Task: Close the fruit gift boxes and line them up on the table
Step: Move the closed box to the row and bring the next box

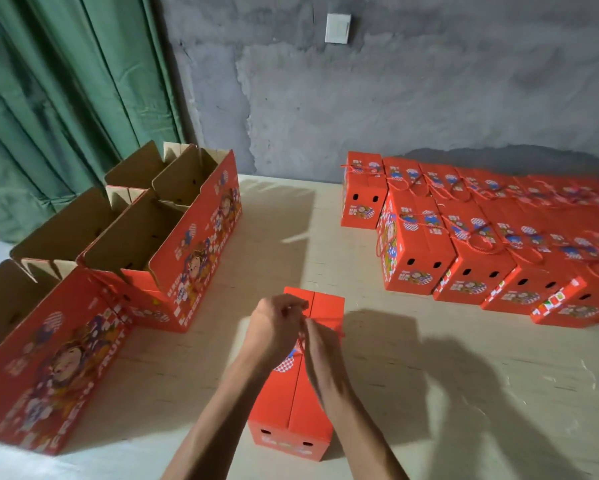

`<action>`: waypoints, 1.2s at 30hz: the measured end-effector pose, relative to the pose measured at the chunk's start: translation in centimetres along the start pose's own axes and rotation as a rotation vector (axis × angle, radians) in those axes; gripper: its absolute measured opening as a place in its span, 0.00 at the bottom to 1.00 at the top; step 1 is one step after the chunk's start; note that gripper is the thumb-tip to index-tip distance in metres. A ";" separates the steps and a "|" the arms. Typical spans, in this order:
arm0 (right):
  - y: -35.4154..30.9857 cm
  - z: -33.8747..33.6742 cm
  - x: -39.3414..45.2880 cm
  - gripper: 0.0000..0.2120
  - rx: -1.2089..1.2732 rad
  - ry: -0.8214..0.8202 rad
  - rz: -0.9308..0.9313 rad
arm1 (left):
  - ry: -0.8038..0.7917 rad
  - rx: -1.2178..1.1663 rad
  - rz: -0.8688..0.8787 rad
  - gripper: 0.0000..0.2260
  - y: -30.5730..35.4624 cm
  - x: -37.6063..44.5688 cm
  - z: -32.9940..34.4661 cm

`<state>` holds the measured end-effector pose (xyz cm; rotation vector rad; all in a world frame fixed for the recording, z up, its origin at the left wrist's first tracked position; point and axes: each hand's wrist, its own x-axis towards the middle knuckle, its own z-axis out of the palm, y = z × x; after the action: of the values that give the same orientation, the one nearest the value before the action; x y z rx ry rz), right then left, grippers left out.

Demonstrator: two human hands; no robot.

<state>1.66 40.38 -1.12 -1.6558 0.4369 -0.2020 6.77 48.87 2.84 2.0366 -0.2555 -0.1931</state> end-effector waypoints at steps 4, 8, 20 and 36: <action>-1.5 -0.3 0.6 0.20 -0.018 0.016 -0.014 | 0.028 0.004 0.007 0.10 0.3 1.0 0.0; -2.9 -1.3 1.8 0.16 0.127 0.045 -0.022 | -0.057 -0.176 -0.073 0.11 0.4 2.6 -0.4; -8.5 -4.7 11.1 0.16 0.037 0.117 0.029 | -0.015 -0.269 0.105 0.10 4.8 9.7 1.8; -13.4 -13.3 29.6 0.16 -0.121 0.370 -0.063 | -0.122 0.199 -0.027 0.31 6.1 25.3 11.4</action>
<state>25.81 17.56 10.26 -1.7555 0.6864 -0.5430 27.80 29.76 2.32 2.2299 -0.3343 -0.3199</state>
